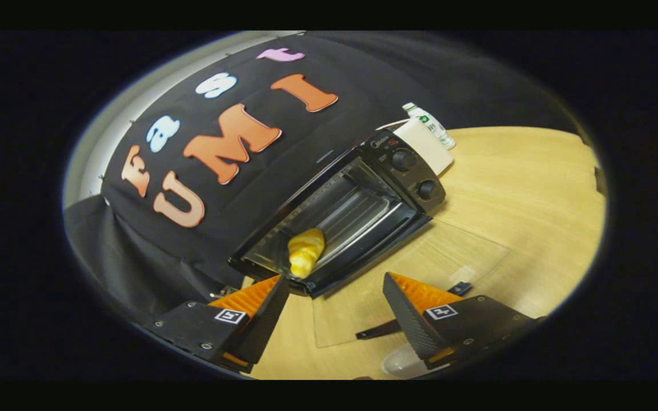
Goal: Open the toaster oven, put the food inside, and close the toaster oven door.
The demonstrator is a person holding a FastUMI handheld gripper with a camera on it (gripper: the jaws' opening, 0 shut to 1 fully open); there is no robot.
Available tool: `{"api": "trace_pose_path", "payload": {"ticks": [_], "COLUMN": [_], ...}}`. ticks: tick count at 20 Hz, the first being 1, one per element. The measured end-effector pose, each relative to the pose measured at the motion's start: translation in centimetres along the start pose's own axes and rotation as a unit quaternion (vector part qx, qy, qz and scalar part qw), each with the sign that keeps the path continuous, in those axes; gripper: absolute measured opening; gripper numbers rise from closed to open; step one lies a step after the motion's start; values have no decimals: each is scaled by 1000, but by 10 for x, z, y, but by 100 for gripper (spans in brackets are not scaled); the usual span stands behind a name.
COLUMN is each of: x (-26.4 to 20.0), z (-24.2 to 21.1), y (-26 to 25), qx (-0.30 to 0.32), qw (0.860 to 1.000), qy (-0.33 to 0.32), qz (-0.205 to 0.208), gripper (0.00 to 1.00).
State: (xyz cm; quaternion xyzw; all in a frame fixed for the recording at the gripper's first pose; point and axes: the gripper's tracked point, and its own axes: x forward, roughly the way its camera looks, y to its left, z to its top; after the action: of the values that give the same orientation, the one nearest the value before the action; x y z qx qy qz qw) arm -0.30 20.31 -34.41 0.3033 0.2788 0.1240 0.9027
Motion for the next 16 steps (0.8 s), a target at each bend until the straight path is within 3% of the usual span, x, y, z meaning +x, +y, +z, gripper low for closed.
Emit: {"api": "trace_pose_path", "payload": {"ticks": [7, 12, 16], "x": [-34, -37, -33], "z": [-37, -51, -50], "y": [-43, -72, -79], "qx": [-127, -248, -304], "qw": [989, 960, 942], "qy": [33, 60, 79], "qz": [-68, -115, -119], "gripper": [98, 99, 99]}}
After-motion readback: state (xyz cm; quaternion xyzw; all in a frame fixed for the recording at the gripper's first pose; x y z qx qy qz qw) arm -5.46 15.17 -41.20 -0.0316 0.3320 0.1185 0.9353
